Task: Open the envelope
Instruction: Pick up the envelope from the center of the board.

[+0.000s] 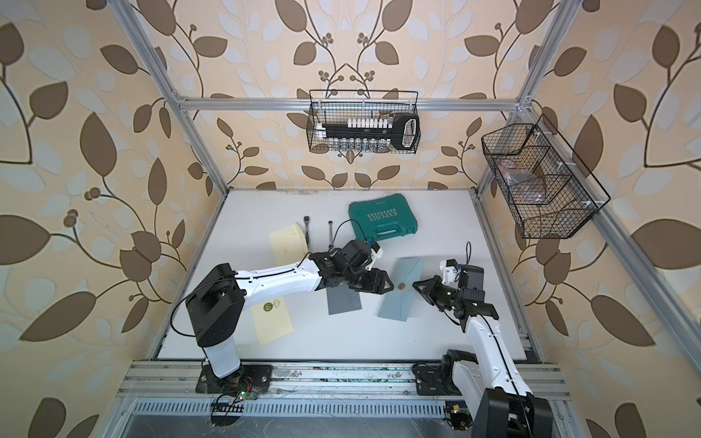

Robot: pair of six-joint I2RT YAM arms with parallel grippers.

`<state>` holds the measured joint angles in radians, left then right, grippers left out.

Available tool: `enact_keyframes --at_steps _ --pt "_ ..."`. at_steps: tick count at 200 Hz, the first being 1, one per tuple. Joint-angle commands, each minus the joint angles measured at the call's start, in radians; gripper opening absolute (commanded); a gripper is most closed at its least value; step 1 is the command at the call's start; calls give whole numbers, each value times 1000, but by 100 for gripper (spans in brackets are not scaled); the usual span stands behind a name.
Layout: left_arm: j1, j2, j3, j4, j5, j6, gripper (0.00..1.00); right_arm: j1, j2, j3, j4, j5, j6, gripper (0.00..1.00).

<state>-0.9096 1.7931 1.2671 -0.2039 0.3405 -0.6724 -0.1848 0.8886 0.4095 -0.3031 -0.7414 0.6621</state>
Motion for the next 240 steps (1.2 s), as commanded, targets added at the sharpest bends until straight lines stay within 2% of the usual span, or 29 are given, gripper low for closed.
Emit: enact_keyframes --at_steps 1,45,66,105,143,181,240 --pt "33 -71 -19 46 -3 -3 69 22 -26 47 -38 -31 -52 2" --pt "103 -130 -61 80 51 -34 74 131 -61 107 -17 -40 -81 2" --pt "144 -173 -113 153 98 -55 75 174 -77 138 8 -52 -73 2" --pt "193 -264 -201 256 106 -89 78 262 -86 198 73 -85 -61 2" --pt "248 -275 -208 337 249 -136 81 341 -52 267 113 -100 -66 1" --pt "275 -300 -230 427 333 -159 84 373 -24 292 139 -117 -53 1" --pt "296 -304 -222 498 462 -161 80 382 -20 277 165 -125 -38 0"
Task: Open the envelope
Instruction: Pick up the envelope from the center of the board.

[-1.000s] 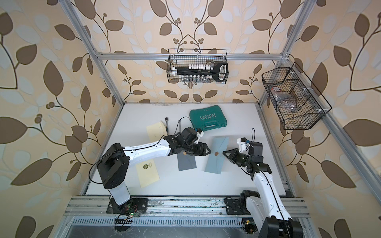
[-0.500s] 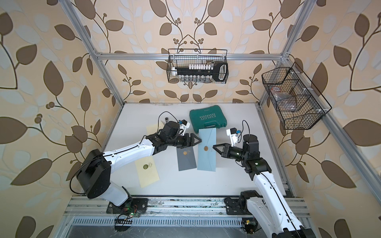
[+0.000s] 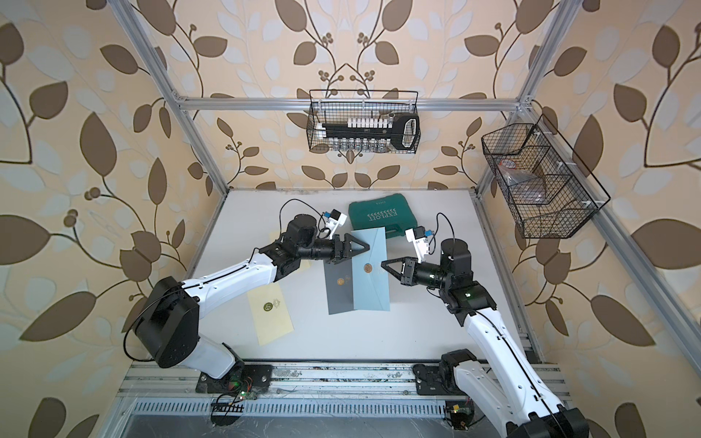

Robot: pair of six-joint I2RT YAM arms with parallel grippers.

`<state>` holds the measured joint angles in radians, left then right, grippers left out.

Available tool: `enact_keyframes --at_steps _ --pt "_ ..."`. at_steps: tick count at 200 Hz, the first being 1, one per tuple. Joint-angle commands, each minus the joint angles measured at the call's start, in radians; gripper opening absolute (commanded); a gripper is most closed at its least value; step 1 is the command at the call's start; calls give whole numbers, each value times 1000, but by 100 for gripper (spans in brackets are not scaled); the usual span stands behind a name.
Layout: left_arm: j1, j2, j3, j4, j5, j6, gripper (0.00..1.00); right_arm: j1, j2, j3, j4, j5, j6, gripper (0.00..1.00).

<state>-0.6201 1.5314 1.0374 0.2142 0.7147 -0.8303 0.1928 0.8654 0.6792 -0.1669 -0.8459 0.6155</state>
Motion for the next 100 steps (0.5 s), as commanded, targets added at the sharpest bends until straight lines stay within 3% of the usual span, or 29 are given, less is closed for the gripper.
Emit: enact_keyframes --at_steps 1,100 --pt "6 -44 7 80 88 -3 79 4 3 6 29 -20 9 0" --pt "6 -83 -29 83 91 11 50 4 64 10 -37 90 10 2"
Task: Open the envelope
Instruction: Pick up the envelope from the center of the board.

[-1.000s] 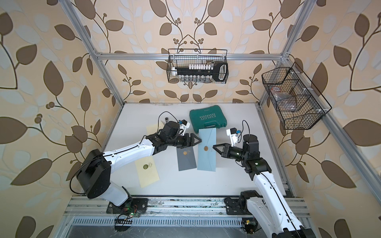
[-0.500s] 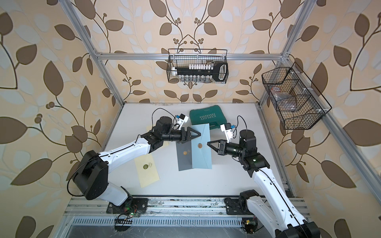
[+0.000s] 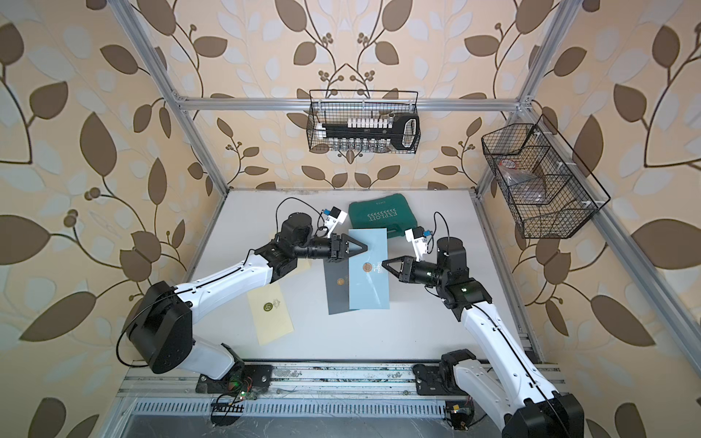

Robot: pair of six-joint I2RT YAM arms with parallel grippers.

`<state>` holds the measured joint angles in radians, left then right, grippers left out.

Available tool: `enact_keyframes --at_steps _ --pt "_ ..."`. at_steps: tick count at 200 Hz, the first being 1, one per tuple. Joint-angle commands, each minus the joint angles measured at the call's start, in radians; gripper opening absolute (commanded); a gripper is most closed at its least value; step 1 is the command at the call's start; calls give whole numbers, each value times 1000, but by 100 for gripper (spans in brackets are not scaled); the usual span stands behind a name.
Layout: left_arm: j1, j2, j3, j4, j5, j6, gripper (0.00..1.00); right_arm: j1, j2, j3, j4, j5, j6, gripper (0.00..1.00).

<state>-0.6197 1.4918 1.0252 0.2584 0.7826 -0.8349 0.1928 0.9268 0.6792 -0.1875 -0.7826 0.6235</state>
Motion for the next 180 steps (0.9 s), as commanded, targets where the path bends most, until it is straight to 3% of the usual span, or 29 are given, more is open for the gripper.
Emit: enact_keyframes --at_steps 1,75,146,180 --pt "6 -43 -17 39 22 16 50 4 3 9 -17 27 1 2" --pt "6 -43 -28 35 13 26 30 4 20 16 -26 31 -4 3" --pt "5 -43 -28 9 -10 37 0 4 27 13 -30 29 -5 4" --pt "3 -43 -31 -10 -31 48 0 4 25 16 -45 31 -10 7"
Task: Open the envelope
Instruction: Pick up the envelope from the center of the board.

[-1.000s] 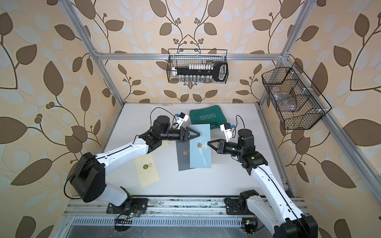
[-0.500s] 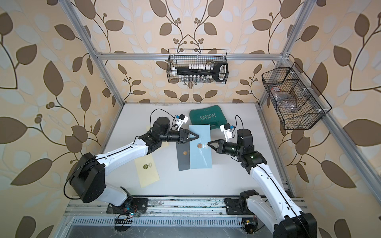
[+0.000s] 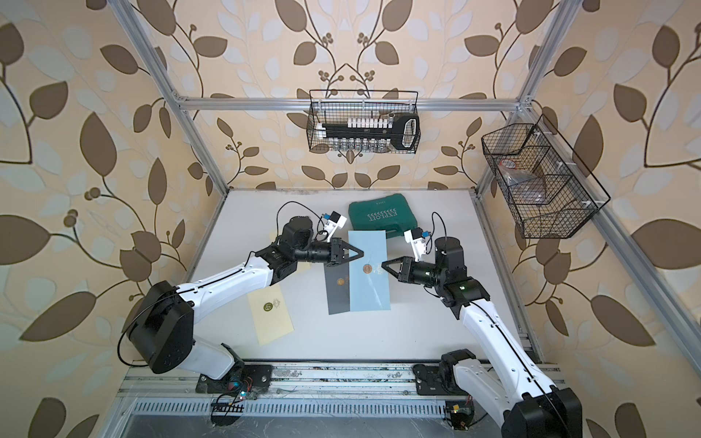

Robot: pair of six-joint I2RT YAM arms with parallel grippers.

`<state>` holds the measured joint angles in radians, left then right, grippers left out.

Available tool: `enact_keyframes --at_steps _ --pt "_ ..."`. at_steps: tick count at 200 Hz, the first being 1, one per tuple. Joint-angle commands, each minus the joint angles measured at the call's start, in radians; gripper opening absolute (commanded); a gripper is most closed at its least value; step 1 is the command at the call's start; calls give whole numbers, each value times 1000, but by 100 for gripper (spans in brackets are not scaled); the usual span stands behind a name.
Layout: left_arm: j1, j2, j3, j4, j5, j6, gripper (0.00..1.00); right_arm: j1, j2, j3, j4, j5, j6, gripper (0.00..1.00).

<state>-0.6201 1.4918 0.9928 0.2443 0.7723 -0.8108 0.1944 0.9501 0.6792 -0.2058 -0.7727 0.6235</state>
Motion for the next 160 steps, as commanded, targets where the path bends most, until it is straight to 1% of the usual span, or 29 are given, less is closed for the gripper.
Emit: enact_keyframes --at_steps 1,6,12,34,64,86,102,119,141,160 --pt "4 -43 1 4 -22 26 0 3 1 16 -29 20 -10 7" --pt "4 -42 2 0 -26 29 0 3 2 16 -34 23 -11 8" --pt "4 -75 0 -3 -30 33 0 2 2 17 -38 26 -11 10" --pt "3 -76 6 -25 -35 50 0 2 -1 17 -50 32 -13 18" --pt "2 -83 2 -37 -56 58 0 2 -3 20 -57 39 -13 26" --pt "0 -85 5 -56 -73 68 0 3 -5 31 -82 53 -19 36" --pt "-5 -85 19 -105 -98 92 0 2 -13 41 -112 77 -22 41" --pt "-16 -82 50 -196 -155 131 0 3 -23 59 -151 110 -22 48" --pt "-52 -82 84 -290 -251 180 0 2 -34 84 -196 148 -24 50" --pt "-97 -75 114 -363 -360 220 0 7 -35 114 -255 223 -12 50"
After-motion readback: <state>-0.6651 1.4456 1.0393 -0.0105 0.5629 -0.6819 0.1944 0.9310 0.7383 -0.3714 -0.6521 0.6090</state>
